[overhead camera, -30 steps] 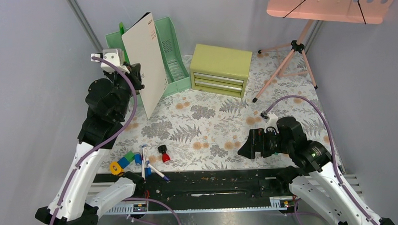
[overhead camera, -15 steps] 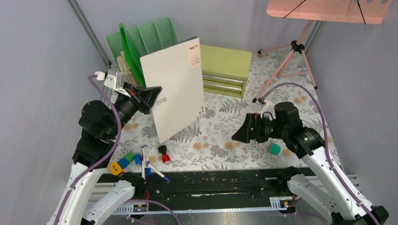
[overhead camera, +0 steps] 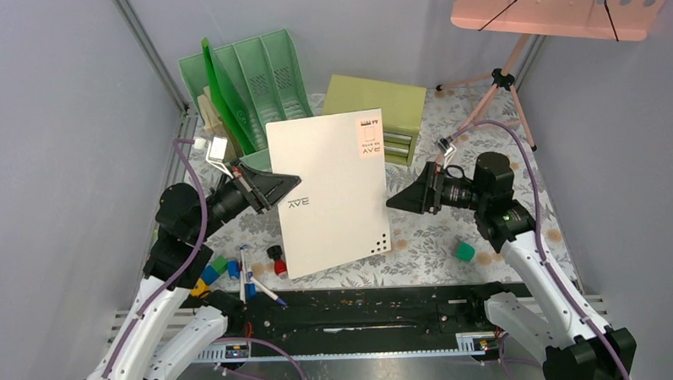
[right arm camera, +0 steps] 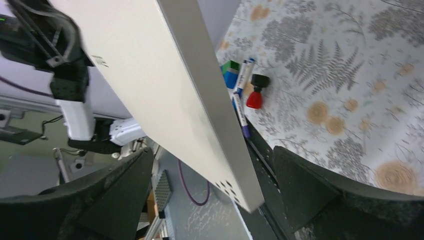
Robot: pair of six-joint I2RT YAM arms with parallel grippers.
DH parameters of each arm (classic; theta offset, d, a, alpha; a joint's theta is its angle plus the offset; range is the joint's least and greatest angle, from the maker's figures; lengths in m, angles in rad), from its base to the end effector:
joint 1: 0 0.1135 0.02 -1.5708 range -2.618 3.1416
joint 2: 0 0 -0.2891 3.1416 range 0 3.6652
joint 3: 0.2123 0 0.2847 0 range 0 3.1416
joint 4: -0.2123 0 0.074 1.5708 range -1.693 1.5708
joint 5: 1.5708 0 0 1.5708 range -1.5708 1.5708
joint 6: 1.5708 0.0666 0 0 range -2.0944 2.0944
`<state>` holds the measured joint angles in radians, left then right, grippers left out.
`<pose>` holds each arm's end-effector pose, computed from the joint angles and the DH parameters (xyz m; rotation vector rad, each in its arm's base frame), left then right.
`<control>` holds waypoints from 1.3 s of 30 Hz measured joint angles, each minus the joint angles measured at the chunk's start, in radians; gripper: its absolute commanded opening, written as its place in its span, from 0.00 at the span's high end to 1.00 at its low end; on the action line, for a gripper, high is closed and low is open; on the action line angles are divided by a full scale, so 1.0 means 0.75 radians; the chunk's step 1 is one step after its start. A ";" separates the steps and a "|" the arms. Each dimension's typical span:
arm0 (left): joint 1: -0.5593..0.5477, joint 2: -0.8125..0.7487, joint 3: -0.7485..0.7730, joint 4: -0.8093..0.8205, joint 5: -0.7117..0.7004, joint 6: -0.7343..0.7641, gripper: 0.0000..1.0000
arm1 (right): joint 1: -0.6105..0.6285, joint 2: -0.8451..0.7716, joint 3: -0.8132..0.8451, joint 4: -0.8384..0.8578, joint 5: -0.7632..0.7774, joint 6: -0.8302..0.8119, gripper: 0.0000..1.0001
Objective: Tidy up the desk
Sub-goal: Place the folder in the storage box.
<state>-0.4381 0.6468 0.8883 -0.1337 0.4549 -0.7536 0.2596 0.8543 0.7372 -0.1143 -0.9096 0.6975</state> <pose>0.1490 -0.1021 0.4269 0.1525 1.6072 -1.2769 0.2043 0.1087 0.3322 -0.2951 1.9470 1.4667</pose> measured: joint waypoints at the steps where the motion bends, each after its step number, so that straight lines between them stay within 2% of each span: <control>1: 0.000 0.004 -0.012 0.017 0.012 -0.021 1.00 | 0.000 0.015 -0.004 0.058 -0.021 0.027 0.10; 7: 0.000 -0.012 -0.107 0.144 0.045 -0.133 1.00 | 0.004 0.100 -0.024 0.316 -0.109 0.185 0.18; 9: 0.000 -0.020 -0.138 0.177 0.052 -0.165 1.00 | 0.009 0.106 -0.024 0.361 -0.121 0.217 0.26; 11: 0.000 -0.021 -0.156 0.192 0.060 -0.186 1.00 | 0.026 0.106 -0.024 0.412 -0.140 0.249 0.37; 16: 0.000 -0.030 -0.164 0.217 0.081 -0.211 1.00 | 0.058 0.108 -0.046 0.593 -0.176 0.376 0.86; 18: 0.004 -0.038 -0.164 0.200 0.074 -0.208 1.00 | 0.065 0.105 -0.055 0.668 -0.208 0.429 1.00; 19: 0.008 -0.042 -0.164 0.191 0.070 -0.208 1.00 | 0.067 0.100 -0.055 0.685 -0.210 0.432 1.00; 20: 0.009 -0.048 -0.163 0.189 0.072 -0.206 0.95 | 0.068 0.092 -0.055 0.686 -0.212 0.434 1.00; 22: 0.008 -0.055 -0.162 0.168 0.073 -0.184 0.70 | 0.073 0.072 -0.053 0.659 -0.211 0.417 1.00; 24: 0.008 -0.057 -0.158 0.116 0.079 -0.134 0.38 | 0.076 0.051 -0.048 0.606 -0.212 0.395 1.00; 25: 0.007 -0.056 -0.155 0.084 0.083 -0.098 0.28 | 0.076 0.035 -0.040 0.558 -0.212 0.374 1.00; 27: 0.007 -0.043 -0.135 -0.019 0.086 -0.030 0.17 | 0.080 0.012 -0.024 0.473 -0.213 0.321 1.00; 29: 0.006 -0.012 -0.089 -0.141 0.083 0.050 0.11 | 0.081 -0.003 -0.019 0.393 -0.217 0.270 1.00; 33: 0.006 0.078 0.032 -0.362 0.082 0.201 0.06 | 0.081 -0.014 -0.019 0.268 -0.249 0.193 1.00; 37: 0.014 0.150 0.066 -0.468 0.124 0.294 0.06 | 0.081 -0.039 -0.019 0.174 -0.297 0.125 1.00; 39: 0.025 0.187 0.066 -0.503 0.166 0.319 0.10 | 0.081 -0.052 -0.019 0.113 -0.322 0.077 1.00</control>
<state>-0.4194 0.7872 0.9375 -0.5110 0.5793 -0.5144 0.3206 0.8150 0.7227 -0.0296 -1.1511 0.7555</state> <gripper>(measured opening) 0.938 0.306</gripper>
